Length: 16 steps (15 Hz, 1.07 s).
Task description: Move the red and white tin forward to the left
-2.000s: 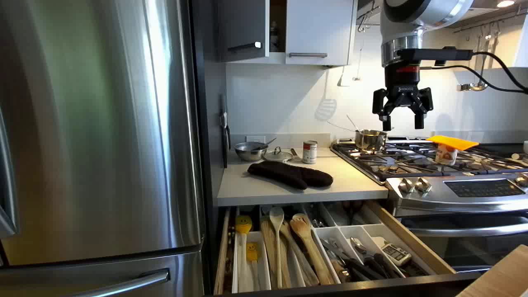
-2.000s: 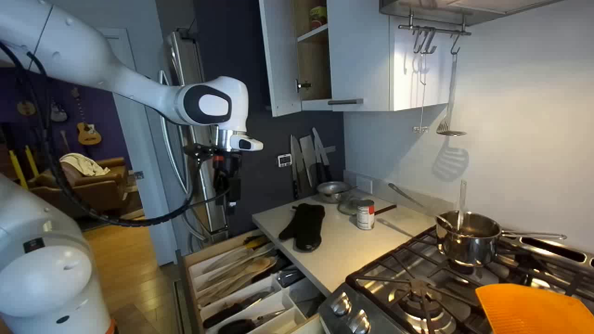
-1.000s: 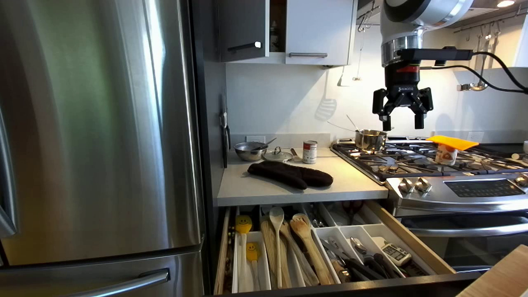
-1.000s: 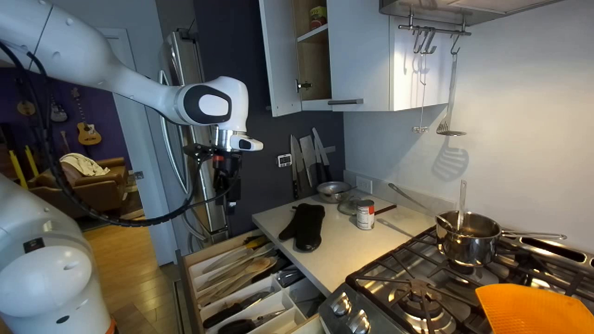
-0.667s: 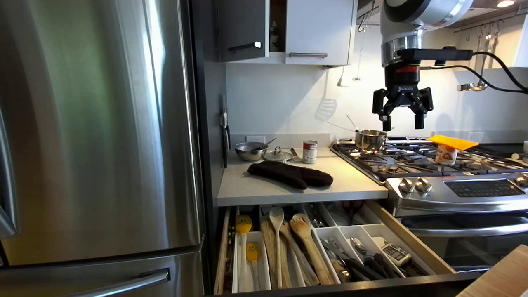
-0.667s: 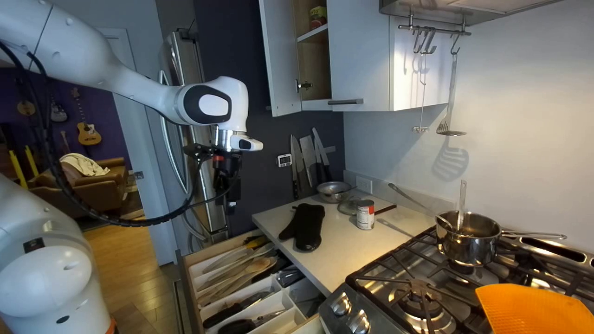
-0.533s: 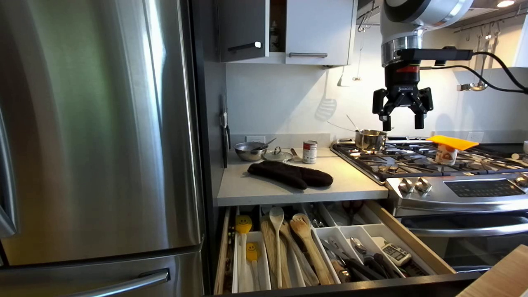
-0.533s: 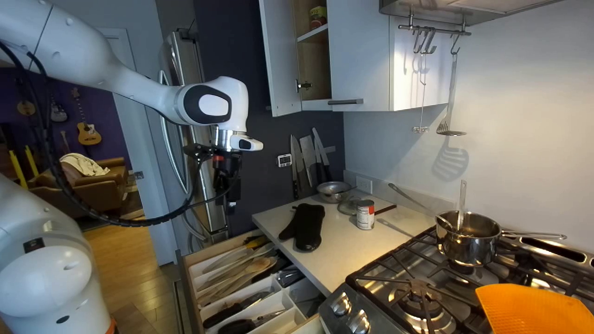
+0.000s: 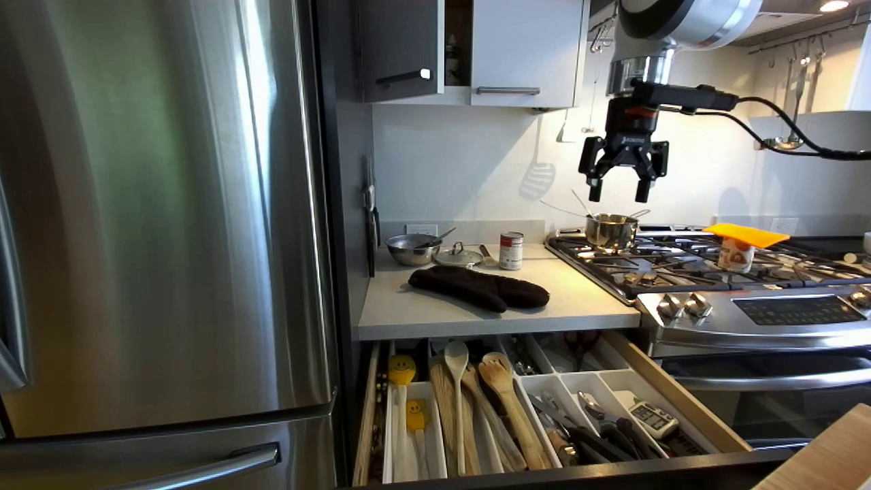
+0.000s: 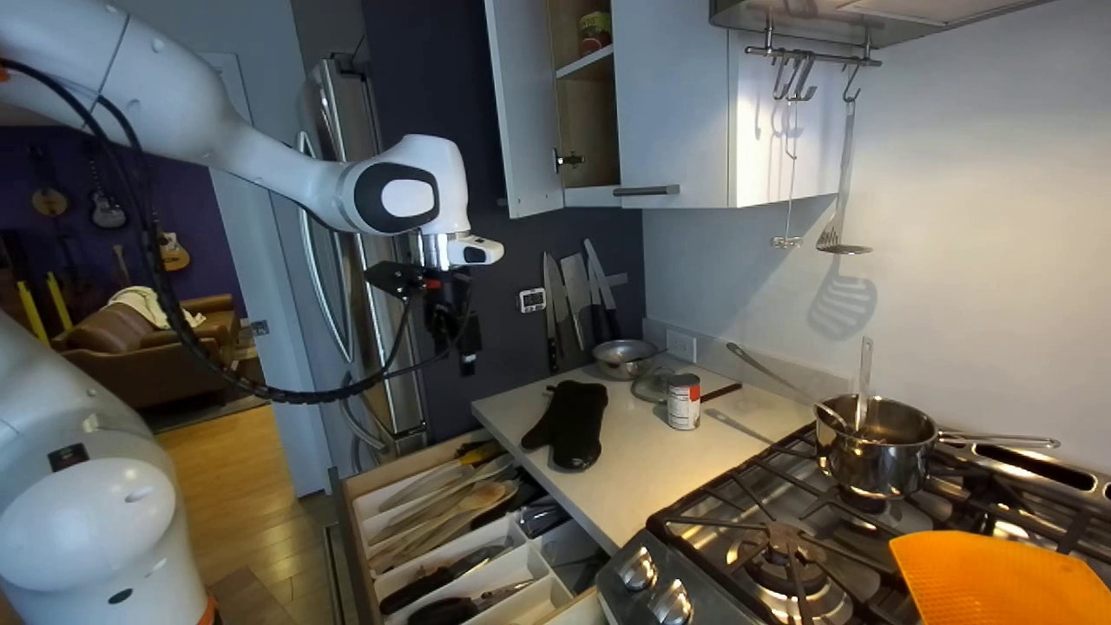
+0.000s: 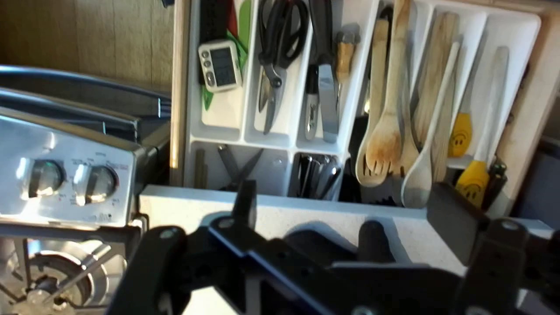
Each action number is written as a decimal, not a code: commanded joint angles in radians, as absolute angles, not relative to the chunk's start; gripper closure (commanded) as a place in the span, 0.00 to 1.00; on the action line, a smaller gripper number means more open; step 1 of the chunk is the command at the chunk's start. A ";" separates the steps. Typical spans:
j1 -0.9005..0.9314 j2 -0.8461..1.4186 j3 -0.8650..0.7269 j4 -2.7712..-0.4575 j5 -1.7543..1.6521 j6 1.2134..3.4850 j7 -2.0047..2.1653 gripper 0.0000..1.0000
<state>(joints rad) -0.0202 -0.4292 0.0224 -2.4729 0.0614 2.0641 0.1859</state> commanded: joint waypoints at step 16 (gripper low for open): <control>-0.024 0.069 -0.020 -2.233 0.065 2.641 0.080 0.00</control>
<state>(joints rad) -0.0259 0.0696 -0.0178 -2.2345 0.0644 2.6425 0.0802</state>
